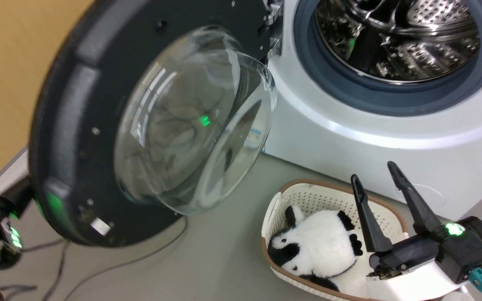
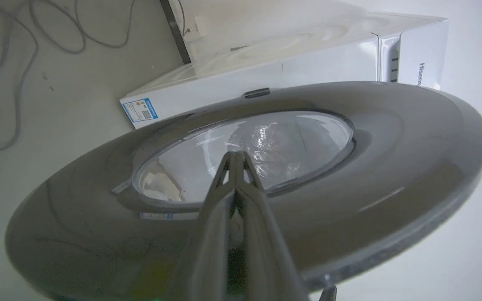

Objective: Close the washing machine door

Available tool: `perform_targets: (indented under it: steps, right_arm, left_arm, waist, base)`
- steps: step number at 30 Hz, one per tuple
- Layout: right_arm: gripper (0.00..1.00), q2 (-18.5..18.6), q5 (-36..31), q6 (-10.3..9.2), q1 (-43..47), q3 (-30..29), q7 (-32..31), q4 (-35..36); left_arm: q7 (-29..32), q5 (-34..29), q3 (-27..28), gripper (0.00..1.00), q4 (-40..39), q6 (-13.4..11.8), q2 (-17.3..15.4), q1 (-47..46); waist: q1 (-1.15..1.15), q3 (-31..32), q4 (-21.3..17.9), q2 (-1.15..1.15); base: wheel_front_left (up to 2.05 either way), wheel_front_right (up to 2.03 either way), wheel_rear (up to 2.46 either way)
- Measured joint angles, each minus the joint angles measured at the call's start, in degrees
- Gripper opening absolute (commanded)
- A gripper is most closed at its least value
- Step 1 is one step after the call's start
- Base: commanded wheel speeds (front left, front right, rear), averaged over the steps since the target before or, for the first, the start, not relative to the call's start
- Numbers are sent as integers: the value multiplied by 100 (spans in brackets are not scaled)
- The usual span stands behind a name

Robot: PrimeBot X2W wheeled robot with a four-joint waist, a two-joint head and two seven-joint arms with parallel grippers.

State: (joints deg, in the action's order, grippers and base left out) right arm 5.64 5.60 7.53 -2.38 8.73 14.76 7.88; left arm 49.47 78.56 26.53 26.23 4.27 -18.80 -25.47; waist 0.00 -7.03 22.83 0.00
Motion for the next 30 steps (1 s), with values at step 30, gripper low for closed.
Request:
perform_targets:
  steps: [30]
  right_arm:
    - [100,-232,88,0,143,-191,0,-90]
  left_arm:
    - [35,1719,-1972,0,-2679,-401,1570,2488]
  waist:
    - [0,29,-2785,0]
  base:
    - [0,0,0]
